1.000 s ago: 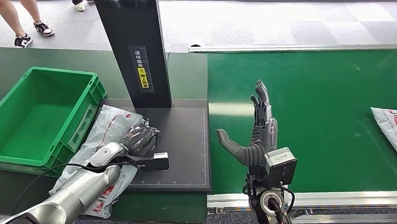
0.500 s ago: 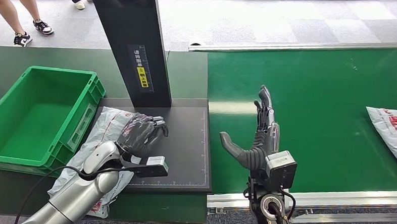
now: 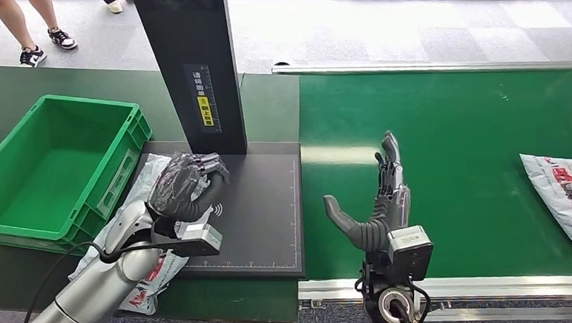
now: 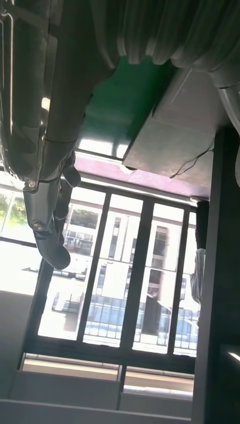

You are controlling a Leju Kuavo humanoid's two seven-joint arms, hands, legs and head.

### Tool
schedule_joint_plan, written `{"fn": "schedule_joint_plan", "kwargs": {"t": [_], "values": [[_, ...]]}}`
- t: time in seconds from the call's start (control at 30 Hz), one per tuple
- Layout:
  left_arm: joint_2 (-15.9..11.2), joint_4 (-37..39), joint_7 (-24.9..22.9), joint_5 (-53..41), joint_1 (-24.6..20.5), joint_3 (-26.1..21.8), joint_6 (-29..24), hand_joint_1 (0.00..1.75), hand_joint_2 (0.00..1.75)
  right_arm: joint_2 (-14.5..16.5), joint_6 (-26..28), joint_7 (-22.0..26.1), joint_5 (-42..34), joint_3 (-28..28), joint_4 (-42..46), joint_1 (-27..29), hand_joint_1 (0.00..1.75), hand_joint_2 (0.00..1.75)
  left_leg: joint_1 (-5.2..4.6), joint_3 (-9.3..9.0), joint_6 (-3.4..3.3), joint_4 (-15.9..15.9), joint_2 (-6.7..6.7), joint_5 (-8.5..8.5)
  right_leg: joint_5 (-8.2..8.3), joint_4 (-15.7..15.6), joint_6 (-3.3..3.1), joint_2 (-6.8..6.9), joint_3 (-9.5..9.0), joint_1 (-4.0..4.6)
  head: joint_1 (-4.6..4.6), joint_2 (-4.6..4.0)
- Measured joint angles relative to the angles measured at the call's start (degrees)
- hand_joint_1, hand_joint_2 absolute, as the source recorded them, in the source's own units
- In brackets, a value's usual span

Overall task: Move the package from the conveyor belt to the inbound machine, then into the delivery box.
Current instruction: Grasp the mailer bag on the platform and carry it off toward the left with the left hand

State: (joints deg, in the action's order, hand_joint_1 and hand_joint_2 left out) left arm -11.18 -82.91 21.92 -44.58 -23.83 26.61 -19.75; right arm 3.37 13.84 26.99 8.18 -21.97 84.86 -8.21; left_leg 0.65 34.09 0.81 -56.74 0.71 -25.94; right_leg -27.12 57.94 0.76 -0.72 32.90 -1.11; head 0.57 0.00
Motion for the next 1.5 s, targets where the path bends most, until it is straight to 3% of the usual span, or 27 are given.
{"fn": "schedule_joint_plan", "kwargs": {"t": [0.1,0.2,0.27,0.57,1.03,1.5], "values": [[-0.93,-0.53,-4.74,-5.31,-0.02,-1.41,2.4,0.0,1.75,0.03,-0.01,0.12,0.68,0.6,0.68,0.84,0.0,1.75,0.0,0.0,0.0,0.0,-0.02,0.0,0.0,0.0,0.0,0.0,0.01,0.0,-0.01,0.0],[-1.98,1.77,-12.36,-14.49,-1.27,-3.41,9.2,0.0,1.75,0.27,-0.27,0.09,2.03,1.62,1.71,2.06,0.0,1.75,0.01,-0.01,0.0,0.0,-0.05,0.01,0.01,0.0,-0.01,-0.03,0.02,0.0,-0.01,0.0],[-2.36,4.51,-14.37,-18.26,-2.31,-5.22,12.2,0.0,1.75,0.5,-0.66,-0.06,2.83,2.32,2.47,2.87,0.0,1.75,0.01,-0.02,0.0,0.0,-0.08,0.02,0.03,0.0,-0.02,-0.07,0.03,0.01,0.0,0.0],[-2.79,10.43,-14.39,-21.83,-4.17,-9.89,16.63,0.0,1.75,1.42,-1.58,-1.16,4.33,4.23,4.81,4.56,0.0,1.75,0.0,0.01,0.0,0.0,-0.08,0.01,0.03,0.01,-0.02,-0.08,0.05,-0.01,-0.01,-0.01],[-4.44,10.82,-12.75,-19.5,-4.12,-10.76,29.78,0.0,1.75,1.57,-2.03,-1.98,5.25,5.53,6.37,5.28,0.0,1.75,0.01,0.01,0.0,0.0,-0.08,0.01,0.03,0.01,-0.02,-0.09,0.06,0.0,-0.01,0.0],[-3.28,18.78,-14.2,-22.45,-6.12,-8.99,30.12,0.0,1.75,2.01,-2.2,-2.29,6.05,5.54,7.12,5.09,0.0,1.75,0.01,-0.09,0.0,0.0,-0.06,0.02,0.02,0.01,-0.02,-0.07,-0.08,0.0,-0.01,0.0]]}}
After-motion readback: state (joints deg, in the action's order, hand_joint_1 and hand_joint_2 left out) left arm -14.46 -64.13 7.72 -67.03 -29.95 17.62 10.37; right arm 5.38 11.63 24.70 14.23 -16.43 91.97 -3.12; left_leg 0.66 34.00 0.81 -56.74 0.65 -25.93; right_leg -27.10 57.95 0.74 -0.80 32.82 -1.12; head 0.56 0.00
